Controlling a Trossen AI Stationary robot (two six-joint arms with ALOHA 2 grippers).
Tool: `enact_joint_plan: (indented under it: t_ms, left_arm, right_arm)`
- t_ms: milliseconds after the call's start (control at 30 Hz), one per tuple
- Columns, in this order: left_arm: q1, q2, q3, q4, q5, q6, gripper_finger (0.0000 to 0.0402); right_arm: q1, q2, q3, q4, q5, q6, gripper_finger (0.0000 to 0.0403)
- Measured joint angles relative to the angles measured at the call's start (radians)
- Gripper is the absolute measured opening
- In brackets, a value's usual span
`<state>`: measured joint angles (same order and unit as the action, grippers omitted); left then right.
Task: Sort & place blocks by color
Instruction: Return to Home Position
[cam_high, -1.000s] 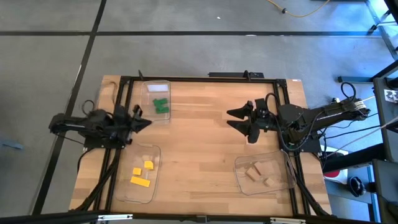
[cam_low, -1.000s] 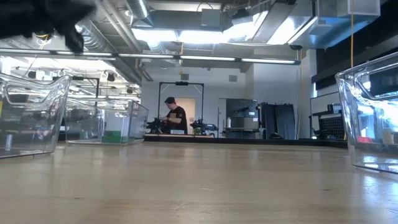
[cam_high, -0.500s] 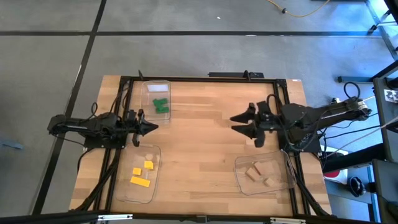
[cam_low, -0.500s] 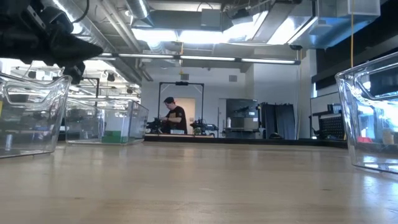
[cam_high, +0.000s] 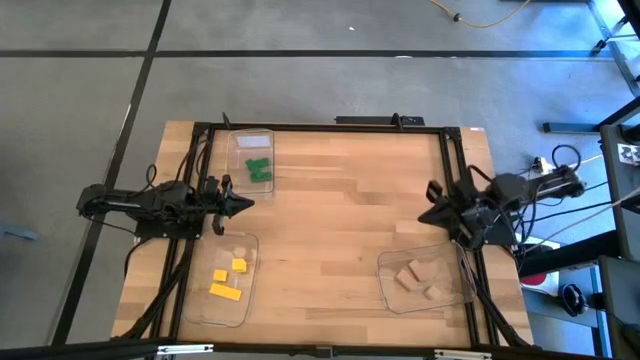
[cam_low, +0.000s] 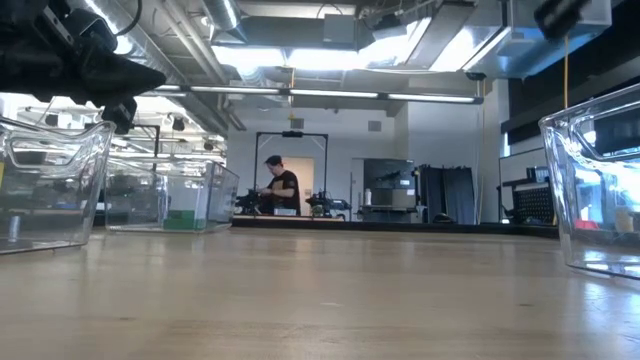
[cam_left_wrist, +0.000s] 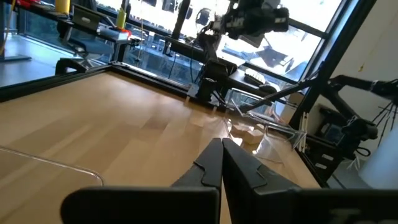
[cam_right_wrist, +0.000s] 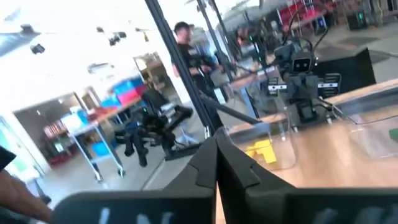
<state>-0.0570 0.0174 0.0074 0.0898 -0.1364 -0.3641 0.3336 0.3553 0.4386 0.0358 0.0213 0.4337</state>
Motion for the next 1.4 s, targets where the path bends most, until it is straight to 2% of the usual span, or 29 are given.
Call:
enact_joint_plan:
  t_ms: [167, 333, 533, 800, 867, 933, 1100, 1400]
  left_arm:
    - [0.0, 0.0, 0.0, 0.0, 0.0, 0.0, 0.0]
    - [0.0, 0.0, 0.0, 0.0, 0.0, 0.0, 0.0]
    - [0.0, 0.002, 0.0, 0.006, -0.001, 0.0, 0.0]
    - [0.0, 0.002, 0.0, 0.009, 0.0, 0.0, 0.0]
    - [0.0, 0.002, 0.0, 0.009, -0.001, 0.0, 0.0]
    - [0.0, 0.002, 0.0, 0.009, -0.001, 0.0, 0.0]
    - [0.0, 0.002, 0.0, 0.008, -0.001, 0.001, 0.0]
    - [0.0, 0.002, 0.0, 0.008, -0.001, 0.0, 0.0]
  right_arm:
    - [-0.006, -0.198, -0.2, 0.079, -0.013, 0.014, 0.0002]
    - [-0.02, -0.357, -0.338, 0.112, -0.016, 0.051, 0.0002]
    - [-0.081, -0.354, -0.414, 0.131, 0.008, 0.006, 0.0001]
    - [-0.312, -0.352, -0.432, 0.0, -0.146, -0.007, 0.0]
    - [-0.349, -0.35, -0.432, 0.012, -0.193, -0.073, 0.0]
    - [-0.375, -0.35, -0.431, 0.011, -0.184, -0.174, 0.0002]
    - [-0.391, -0.349, -0.431, 0.004, -0.147, -0.336, 0.0018]
    - [-0.391, -0.349, -0.431, 0.004, -0.147, -0.335, 0.0017]
